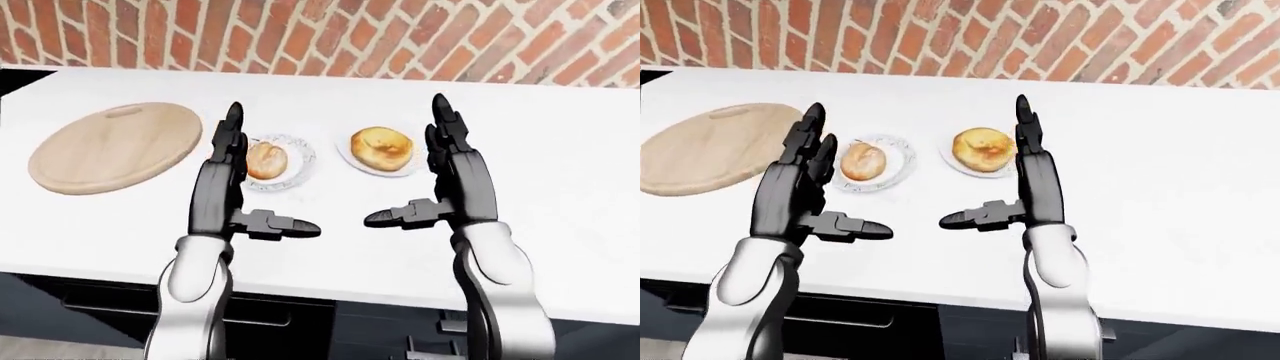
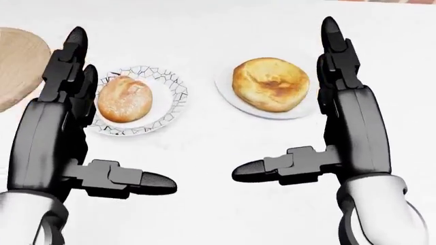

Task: Place all breads on the cutting board.

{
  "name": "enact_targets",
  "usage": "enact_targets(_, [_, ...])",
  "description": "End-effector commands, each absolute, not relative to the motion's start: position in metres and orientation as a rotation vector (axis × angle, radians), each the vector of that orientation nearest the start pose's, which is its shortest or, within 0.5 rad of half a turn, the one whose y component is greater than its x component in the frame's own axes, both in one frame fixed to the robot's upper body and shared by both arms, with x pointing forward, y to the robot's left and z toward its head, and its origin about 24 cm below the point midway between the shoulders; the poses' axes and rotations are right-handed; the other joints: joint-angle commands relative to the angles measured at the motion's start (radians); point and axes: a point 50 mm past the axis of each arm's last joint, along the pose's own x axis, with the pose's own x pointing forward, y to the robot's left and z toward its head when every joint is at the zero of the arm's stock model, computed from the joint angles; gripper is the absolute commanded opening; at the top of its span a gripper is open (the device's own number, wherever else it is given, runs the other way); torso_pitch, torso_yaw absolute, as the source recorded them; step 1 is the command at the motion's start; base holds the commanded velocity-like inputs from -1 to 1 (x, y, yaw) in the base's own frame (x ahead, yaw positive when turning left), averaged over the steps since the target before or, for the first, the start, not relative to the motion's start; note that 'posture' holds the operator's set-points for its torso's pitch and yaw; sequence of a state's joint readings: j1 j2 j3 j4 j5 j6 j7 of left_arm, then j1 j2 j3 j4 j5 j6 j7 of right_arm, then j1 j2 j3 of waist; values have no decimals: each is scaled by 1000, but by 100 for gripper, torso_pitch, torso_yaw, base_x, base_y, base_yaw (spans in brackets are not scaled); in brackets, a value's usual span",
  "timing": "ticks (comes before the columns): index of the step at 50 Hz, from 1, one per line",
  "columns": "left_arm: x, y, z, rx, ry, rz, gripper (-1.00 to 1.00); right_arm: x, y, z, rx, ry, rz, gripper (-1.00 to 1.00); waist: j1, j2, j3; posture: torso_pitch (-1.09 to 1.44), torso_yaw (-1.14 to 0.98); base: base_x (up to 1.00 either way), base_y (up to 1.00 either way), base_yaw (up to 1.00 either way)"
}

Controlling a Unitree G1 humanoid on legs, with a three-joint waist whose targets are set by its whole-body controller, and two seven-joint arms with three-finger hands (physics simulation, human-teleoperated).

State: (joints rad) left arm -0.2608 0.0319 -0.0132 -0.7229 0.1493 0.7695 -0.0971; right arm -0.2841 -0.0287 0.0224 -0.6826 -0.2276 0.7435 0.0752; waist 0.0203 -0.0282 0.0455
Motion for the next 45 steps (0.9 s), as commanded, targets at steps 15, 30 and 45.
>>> enact_targets(15, [237, 141, 210, 151, -290, -50, 100, 255, -140, 244, -272, -268, -47, 100, -5, 15, -42, 0, 0, 0, 0, 0])
enact_targets(30, [238, 141, 216, 159, -299, -51, 100, 301, -155, 277, -410, -96, -123, 100, 2, 13, -20, 0, 0, 0, 0, 0])
enact_targets(45, [241, 143, 210, 152, -291, -46, 100, 355, -148, 303, -742, -12, -145, 100, -6, 23, -22, 0, 0, 0, 0, 0])
